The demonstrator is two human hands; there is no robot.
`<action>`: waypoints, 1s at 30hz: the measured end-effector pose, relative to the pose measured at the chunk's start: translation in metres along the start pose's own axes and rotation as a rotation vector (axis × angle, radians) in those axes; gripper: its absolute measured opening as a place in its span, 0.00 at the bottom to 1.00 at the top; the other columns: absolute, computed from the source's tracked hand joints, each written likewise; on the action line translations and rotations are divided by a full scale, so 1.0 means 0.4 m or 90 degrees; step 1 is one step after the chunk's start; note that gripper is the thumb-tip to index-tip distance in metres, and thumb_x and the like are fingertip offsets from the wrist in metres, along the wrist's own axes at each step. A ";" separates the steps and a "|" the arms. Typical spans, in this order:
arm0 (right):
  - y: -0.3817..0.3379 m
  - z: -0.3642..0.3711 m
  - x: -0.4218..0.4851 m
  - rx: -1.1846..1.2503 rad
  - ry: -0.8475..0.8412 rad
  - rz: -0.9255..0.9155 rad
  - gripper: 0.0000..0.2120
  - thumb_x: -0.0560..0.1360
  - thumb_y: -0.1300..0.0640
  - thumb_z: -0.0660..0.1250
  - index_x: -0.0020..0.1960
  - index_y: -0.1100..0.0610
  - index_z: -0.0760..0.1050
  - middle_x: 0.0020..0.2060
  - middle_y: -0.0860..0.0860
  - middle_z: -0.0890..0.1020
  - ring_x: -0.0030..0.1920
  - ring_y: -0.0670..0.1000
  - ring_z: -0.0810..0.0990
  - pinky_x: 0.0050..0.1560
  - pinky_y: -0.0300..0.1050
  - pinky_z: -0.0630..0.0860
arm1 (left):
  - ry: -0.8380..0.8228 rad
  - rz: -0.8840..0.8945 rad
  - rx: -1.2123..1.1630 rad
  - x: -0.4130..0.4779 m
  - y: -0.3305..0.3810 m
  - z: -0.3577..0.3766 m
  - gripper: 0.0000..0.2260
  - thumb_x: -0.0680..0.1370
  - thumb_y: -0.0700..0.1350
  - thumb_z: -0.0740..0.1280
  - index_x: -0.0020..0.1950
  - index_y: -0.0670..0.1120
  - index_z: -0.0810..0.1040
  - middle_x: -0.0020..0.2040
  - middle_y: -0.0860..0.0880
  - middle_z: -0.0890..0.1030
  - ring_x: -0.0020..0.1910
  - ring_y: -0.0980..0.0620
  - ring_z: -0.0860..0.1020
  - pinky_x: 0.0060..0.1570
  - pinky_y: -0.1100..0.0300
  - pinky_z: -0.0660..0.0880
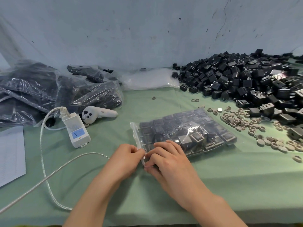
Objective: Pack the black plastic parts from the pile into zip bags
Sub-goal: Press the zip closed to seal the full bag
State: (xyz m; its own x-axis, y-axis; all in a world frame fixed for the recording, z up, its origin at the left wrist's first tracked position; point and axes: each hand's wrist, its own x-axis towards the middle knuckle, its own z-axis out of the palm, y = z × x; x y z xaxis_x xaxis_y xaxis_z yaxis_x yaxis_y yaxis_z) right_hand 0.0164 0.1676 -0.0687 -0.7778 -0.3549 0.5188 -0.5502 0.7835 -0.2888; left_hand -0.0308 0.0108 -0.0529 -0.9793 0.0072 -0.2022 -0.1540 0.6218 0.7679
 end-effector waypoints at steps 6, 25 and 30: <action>-0.010 -0.003 0.008 0.002 -0.046 0.032 0.08 0.74 0.46 0.70 0.41 0.49 0.81 0.40 0.42 0.82 0.52 0.48 0.80 0.68 0.43 0.59 | 0.065 0.003 -0.020 0.046 -0.018 0.005 0.11 0.78 0.47 0.66 0.37 0.47 0.71 0.28 0.46 0.63 0.25 0.51 0.59 0.28 0.58 0.56; -0.011 -0.018 0.015 0.053 -0.117 0.041 0.13 0.82 0.45 0.60 0.52 0.51 0.80 0.50 0.44 0.81 0.59 0.48 0.74 0.75 0.41 0.49 | 0.212 -0.022 -0.038 0.179 0.016 -0.009 0.22 0.77 0.45 0.66 0.25 0.48 0.61 0.25 0.44 0.62 0.28 0.48 0.61 0.31 0.56 0.58; -0.014 -0.013 0.006 0.040 -0.091 0.055 0.11 0.80 0.45 0.62 0.48 0.51 0.78 0.46 0.44 0.80 0.55 0.48 0.76 0.74 0.43 0.54 | 0.149 -0.058 -0.012 0.164 0.015 -0.020 0.21 0.79 0.48 0.64 0.28 0.46 0.65 0.19 0.46 0.66 0.17 0.50 0.62 0.22 0.64 0.59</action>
State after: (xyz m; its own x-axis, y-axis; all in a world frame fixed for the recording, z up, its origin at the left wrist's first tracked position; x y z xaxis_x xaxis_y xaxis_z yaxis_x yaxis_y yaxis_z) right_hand 0.0193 0.1648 -0.0618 -0.8558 -0.3602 0.3712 -0.4938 0.7825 -0.3792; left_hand -0.0969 0.0085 -0.0568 -0.9645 -0.2319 -0.1266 -0.2439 0.5969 0.7644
